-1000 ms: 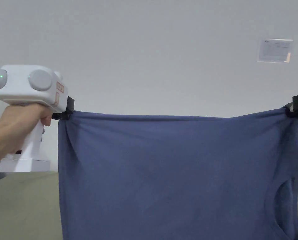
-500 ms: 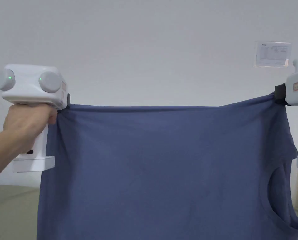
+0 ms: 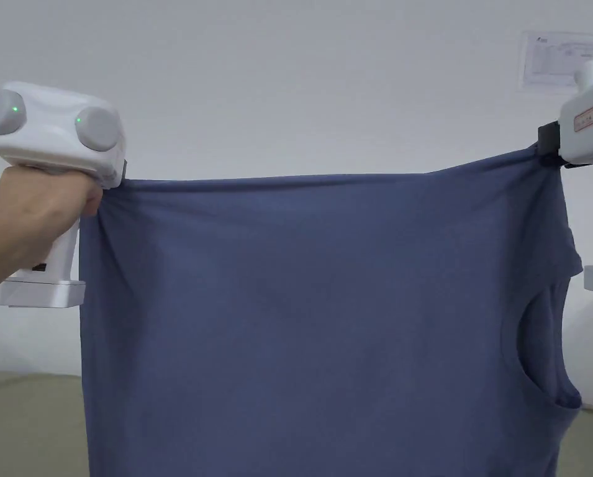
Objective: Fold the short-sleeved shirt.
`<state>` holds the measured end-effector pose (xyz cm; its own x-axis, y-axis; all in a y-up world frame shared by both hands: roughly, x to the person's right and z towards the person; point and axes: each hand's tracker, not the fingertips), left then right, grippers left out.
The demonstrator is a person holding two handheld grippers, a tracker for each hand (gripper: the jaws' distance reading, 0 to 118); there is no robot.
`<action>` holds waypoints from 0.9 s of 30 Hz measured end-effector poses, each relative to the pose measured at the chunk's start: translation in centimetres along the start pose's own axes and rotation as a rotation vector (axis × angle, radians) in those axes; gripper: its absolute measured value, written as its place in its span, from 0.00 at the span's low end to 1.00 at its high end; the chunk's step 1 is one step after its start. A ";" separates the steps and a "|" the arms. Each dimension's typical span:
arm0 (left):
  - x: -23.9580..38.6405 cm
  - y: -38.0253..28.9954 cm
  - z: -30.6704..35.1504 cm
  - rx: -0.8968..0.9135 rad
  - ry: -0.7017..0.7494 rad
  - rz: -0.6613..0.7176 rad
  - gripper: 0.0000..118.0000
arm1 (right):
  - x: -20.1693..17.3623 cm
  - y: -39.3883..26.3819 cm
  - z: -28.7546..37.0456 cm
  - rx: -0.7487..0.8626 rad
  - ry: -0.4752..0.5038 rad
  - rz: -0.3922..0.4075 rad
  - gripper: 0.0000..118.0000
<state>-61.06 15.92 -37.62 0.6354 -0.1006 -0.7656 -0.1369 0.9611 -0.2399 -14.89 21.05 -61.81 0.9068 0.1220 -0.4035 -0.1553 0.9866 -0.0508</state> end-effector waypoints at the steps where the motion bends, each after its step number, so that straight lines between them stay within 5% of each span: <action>1: 0.3 -0.4 -1.3 -0.014 0.003 -0.006 0.02 | -0.3 -0.4 -1.2 -0.012 -0.003 -0.002 0.02; 4: 1.5 -2.4 -4.3 -0.033 -0.001 0.055 0.02 | -1.2 -3.0 -3.8 -0.049 -0.004 0.034 0.02; 7: 2.6 -4.9 -7.4 -0.081 0.032 -0.034 0.02 | -1.9 -6.9 -5.3 -0.080 -0.011 0.026 0.02; 15: 3.3 -19.6 -9.7 -0.212 -0.046 -0.071 0.02 | -2.9 -21.4 -3.9 -0.250 0.057 0.016 0.02; 19: 2.1 -26.7 -4.7 -0.263 -0.084 -0.115 0.02 | -1.9 -28.2 0.9 -0.351 0.137 -0.073 0.02; 22: 0.2 -31.2 0.2 -0.330 -0.100 -0.136 0.02 | -1.0 -32.5 5.5 -0.398 0.140 -0.067 0.02; 27: -4.0 -37.7 8.3 -0.438 -0.153 -0.046 0.02 | 1.7 -39.2 14.7 -0.524 0.180 -0.174 0.02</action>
<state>-52.14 -17.79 -20.53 0.7488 -0.0700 -0.6591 -0.3927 0.7542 -0.5263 -1.50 -15.78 -47.04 0.8625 -0.1027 -0.4955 -0.2250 0.7992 -0.5573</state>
